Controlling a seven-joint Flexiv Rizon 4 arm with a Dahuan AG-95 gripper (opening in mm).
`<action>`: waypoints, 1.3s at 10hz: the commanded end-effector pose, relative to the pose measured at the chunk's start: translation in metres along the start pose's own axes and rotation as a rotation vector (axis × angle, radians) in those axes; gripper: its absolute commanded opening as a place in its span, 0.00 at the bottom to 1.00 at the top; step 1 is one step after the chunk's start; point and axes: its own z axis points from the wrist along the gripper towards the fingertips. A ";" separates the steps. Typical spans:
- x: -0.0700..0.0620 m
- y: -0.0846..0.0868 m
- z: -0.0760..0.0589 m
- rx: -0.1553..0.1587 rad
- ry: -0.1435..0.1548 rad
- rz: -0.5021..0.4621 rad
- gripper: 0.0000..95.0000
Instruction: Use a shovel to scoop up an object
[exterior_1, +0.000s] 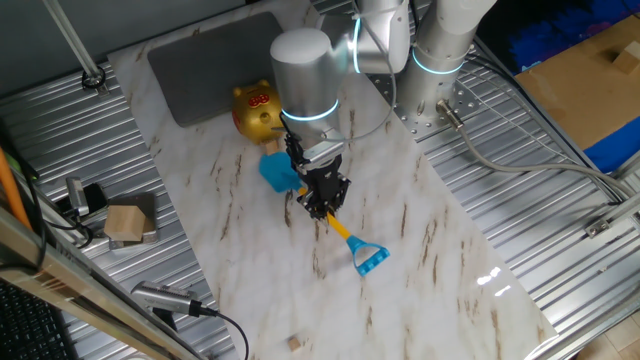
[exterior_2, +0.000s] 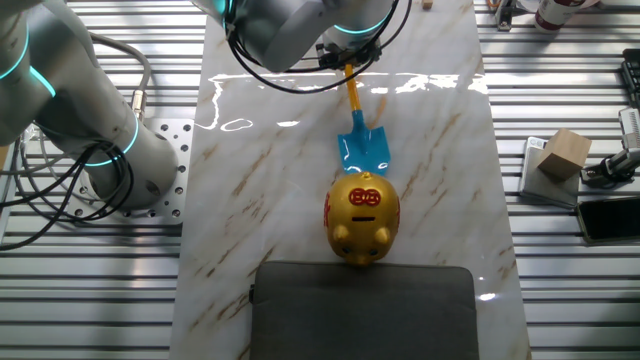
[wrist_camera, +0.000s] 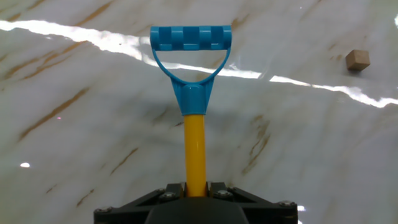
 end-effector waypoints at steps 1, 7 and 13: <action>0.003 0.000 0.002 0.001 -0.003 -0.001 0.00; 0.002 0.001 0.000 -0.001 -0.004 0.005 0.00; -0.007 -0.002 -0.002 0.004 -0.009 0.015 0.00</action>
